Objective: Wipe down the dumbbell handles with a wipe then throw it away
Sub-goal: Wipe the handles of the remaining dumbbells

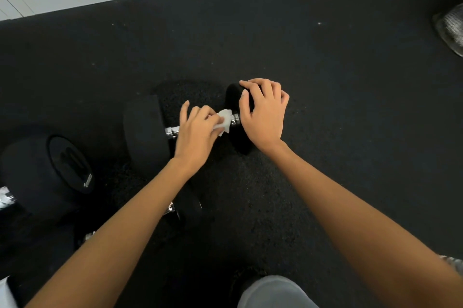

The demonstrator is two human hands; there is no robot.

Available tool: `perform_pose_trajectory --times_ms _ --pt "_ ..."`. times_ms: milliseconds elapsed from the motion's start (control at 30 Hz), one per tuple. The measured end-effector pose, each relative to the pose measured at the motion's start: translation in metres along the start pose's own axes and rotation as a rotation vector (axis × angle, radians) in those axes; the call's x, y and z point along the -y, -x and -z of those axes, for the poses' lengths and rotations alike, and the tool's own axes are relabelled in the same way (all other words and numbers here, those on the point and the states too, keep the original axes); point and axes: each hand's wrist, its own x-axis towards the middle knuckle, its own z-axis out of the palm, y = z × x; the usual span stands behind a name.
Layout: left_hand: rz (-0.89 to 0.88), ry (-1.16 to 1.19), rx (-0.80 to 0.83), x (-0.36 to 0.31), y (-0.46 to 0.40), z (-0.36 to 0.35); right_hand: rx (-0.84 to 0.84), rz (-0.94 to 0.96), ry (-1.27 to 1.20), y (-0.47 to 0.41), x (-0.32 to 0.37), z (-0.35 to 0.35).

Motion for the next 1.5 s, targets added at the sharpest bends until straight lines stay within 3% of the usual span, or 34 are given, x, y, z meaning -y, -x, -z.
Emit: perform_pose_trajectory --times_ms 167,267,367,467,667,867,1000,1167,1267,1433,1500 --pt "0.065 -0.012 -0.077 -0.005 0.003 -0.006 -0.001 -0.007 0.023 0.0 0.002 0.0" --pt "0.092 0.059 -0.024 -0.015 -0.009 -0.01 0.002 -0.015 0.01 0.0 0.002 0.001" --pt "0.131 0.138 0.019 -0.017 -0.013 -0.009 0.01 -0.019 -0.067 0.001 0.001 0.003" --pt "0.156 0.106 -0.04 -0.008 -0.005 -0.004 0.028 -0.026 -0.164 0.01 -0.005 0.006" --pt "0.343 0.084 -0.08 -0.007 0.0 -0.005 0.048 0.026 -0.212 0.021 -0.012 0.007" --pt "0.236 0.13 0.039 -0.023 -0.011 -0.013 0.013 0.013 -0.098 0.021 -0.008 0.004" --pt "0.115 0.083 -0.001 -0.012 -0.004 -0.009 0.026 0.012 -0.089 0.021 -0.007 0.005" --pt "0.225 0.016 -0.088 0.003 0.006 -0.008 0.03 0.006 -0.103 0.022 -0.006 0.004" --pt "0.336 0.066 0.04 -0.012 -0.012 -0.008 0.019 0.004 -0.101 0.021 -0.005 0.004" --pt "0.49 0.104 0.474 -0.019 -0.056 -0.007 0.022 0.008 -0.106 0.021 -0.006 0.003" --pt "0.532 0.125 0.57 -0.017 -0.063 -0.009 0.029 0.008 -0.101 0.021 -0.006 0.004"
